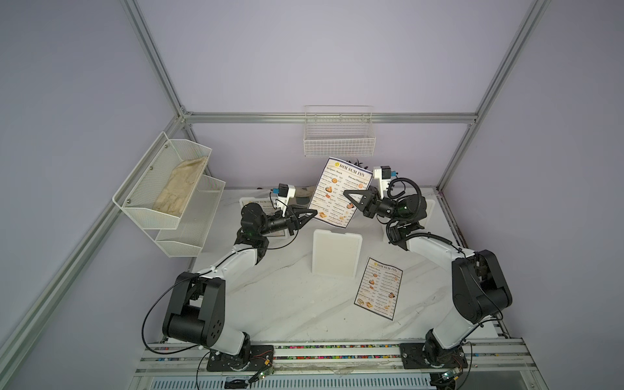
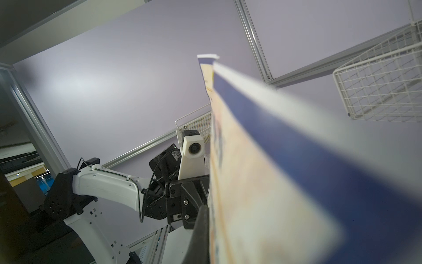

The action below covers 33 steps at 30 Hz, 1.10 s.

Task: Insert the menus into the narrow rack
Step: Insert the menu into the narrow rack.

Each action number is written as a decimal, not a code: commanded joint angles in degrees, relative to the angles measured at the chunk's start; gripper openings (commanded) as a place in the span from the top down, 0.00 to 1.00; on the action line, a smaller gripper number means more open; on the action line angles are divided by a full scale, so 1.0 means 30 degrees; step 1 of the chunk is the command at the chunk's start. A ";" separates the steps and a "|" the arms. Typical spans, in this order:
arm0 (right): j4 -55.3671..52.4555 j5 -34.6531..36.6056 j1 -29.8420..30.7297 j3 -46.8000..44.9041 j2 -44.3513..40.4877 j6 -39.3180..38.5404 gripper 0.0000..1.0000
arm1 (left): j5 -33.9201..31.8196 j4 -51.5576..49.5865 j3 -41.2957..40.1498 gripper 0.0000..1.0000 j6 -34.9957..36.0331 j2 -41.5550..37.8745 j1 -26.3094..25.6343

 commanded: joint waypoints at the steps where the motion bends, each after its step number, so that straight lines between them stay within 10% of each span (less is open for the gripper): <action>1: -0.0718 0.1075 0.0079 -0.0297 -0.0531 -0.0411 1.00 | 0.0015 0.0625 0.0582 0.93 0.0225 -0.0644 0.0056; 33: -0.6315 0.4584 0.0892 -0.0728 -0.2299 -0.3915 1.00 | -0.0534 0.0412 0.1757 0.79 0.0010 0.1208 -0.0068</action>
